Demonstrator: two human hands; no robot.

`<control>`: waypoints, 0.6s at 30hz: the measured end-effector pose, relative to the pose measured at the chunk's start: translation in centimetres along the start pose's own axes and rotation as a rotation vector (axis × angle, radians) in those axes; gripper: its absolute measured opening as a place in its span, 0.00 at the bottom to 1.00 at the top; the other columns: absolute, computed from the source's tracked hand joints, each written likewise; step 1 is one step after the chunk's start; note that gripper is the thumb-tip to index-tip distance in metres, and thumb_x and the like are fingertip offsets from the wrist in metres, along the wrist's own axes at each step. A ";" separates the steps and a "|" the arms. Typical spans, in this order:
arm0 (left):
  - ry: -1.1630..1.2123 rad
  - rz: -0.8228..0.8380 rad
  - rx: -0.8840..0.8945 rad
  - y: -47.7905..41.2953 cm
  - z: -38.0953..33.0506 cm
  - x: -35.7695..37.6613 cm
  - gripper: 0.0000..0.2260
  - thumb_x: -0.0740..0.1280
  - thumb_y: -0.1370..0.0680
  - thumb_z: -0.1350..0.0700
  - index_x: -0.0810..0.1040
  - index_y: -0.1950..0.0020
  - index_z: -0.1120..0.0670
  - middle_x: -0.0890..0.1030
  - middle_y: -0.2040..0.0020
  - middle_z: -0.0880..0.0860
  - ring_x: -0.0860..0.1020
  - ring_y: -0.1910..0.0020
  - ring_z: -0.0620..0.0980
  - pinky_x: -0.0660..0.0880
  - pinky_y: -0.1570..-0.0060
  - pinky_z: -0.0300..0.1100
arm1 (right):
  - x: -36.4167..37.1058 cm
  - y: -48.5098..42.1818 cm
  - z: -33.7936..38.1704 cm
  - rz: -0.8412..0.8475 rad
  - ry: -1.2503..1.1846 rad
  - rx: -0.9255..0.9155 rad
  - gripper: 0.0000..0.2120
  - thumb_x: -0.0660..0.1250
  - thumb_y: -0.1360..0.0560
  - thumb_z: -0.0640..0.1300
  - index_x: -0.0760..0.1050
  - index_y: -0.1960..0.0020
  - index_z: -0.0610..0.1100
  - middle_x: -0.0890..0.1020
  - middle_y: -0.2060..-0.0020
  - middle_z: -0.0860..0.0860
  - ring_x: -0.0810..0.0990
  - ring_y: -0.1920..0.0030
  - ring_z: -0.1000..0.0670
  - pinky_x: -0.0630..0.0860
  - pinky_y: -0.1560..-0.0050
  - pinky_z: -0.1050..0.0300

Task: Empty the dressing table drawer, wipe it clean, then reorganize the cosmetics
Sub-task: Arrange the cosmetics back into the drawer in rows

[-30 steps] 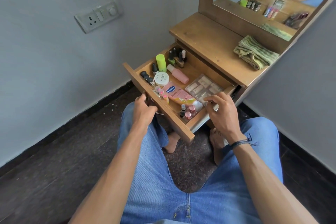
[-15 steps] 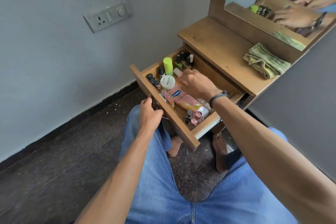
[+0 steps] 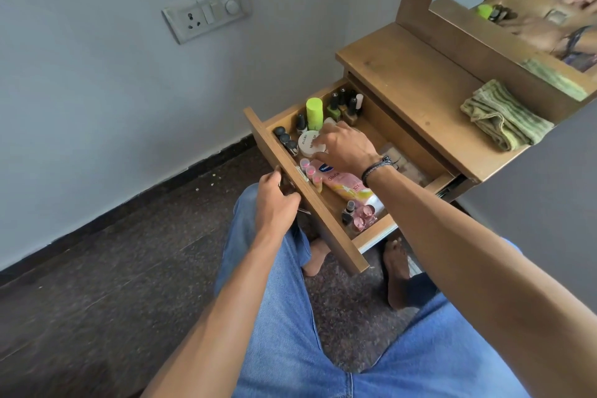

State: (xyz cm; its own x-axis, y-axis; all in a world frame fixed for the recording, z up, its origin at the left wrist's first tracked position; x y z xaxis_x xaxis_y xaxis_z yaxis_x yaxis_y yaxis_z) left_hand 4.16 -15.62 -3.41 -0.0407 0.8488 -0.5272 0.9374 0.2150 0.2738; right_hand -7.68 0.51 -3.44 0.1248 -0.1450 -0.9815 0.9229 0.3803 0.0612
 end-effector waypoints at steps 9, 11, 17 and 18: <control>0.002 -0.009 0.004 0.0 0.0 0.1 0.19 0.65 0.24 0.61 0.77 0.34 0.50 0.73 0.37 0.47 0.78 0.51 0.45 0.75 0.53 0.40 | 1.4 -0.5 0.6 -0.101 -0.014 0.098 0.29 0.72 0.25 0.59 0.72 0.34 0.40 0.77 0.40 0.41 0.75 0.39 0.40 0.78 0.42 0.44; 0.005 -0.007 0.001 0.0 -0.1 0.0 0.21 0.65 0.24 0.61 0.76 0.31 0.49 0.73 0.37 0.47 0.78 0.51 0.45 0.75 0.54 0.40 | 1.2 -0.5 0.6 -0.131 -0.002 0.101 0.27 0.73 0.25 0.57 0.73 0.35 0.40 0.75 0.40 0.42 0.74 0.40 0.40 0.77 0.42 0.44; 0.003 -0.010 0.000 0.0 -0.1 0.1 0.16 0.65 0.24 0.61 0.79 0.37 0.49 0.73 0.38 0.47 0.78 0.53 0.46 0.75 0.54 0.42 | 0.3 -0.5 -0.9 -0.099 0.019 0.107 0.26 0.73 0.26 0.56 0.74 0.36 0.40 0.74 0.40 0.44 0.73 0.39 0.41 0.77 0.42 0.43; 0.007 -0.010 0.002 0.0 -0.2 0.1 0.17 0.65 0.24 0.61 0.78 0.37 0.49 0.73 0.38 0.47 0.78 0.52 0.46 0.76 0.52 0.44 | 0.3 -0.5 -1.0 -0.090 0.010 0.111 0.26 0.73 0.26 0.56 0.74 0.36 0.40 0.73 0.39 0.44 0.73 0.38 0.41 0.77 0.41 0.43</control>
State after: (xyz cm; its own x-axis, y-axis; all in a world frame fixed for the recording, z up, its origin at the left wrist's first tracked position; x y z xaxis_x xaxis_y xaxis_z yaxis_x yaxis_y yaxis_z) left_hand 4.12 -15.47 -3.32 -0.0522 0.8499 -0.5244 0.9375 0.2226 0.2674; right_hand -8.48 1.23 -3.92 0.0366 -0.1648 -0.9857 0.9648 0.2627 -0.0081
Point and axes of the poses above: each hand's wrist, its own y-axis away from the middle knuckle, its own x-axis out of the palm, z = x × y, the point moved 5 cm from there along -y, towards the middle knuckle
